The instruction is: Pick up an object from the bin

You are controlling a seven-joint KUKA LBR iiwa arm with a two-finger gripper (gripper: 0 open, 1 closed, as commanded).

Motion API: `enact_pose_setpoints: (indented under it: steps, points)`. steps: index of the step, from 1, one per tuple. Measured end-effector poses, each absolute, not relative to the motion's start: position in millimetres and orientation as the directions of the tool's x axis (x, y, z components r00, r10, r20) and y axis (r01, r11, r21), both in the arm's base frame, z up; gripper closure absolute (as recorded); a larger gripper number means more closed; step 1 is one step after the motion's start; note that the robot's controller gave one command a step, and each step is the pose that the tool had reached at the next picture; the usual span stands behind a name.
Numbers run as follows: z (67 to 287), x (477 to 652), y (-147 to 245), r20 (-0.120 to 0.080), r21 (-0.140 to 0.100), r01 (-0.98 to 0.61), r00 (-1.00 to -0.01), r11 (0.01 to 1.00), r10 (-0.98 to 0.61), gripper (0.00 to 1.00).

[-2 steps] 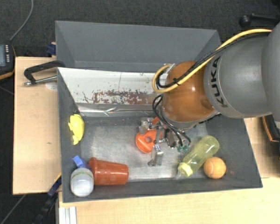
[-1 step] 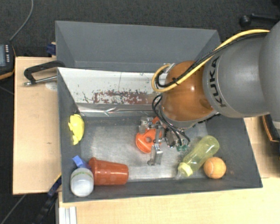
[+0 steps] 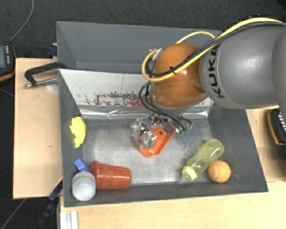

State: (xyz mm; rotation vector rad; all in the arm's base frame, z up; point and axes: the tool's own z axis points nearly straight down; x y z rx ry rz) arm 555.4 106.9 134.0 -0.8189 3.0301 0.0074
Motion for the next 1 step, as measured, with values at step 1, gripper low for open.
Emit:
enact_pose_setpoints:
  steps: [1]
  points:
    - [134.0,555.4,106.6,-0.004,0.004,-0.503,-0.864,0.864,-0.503,0.0]
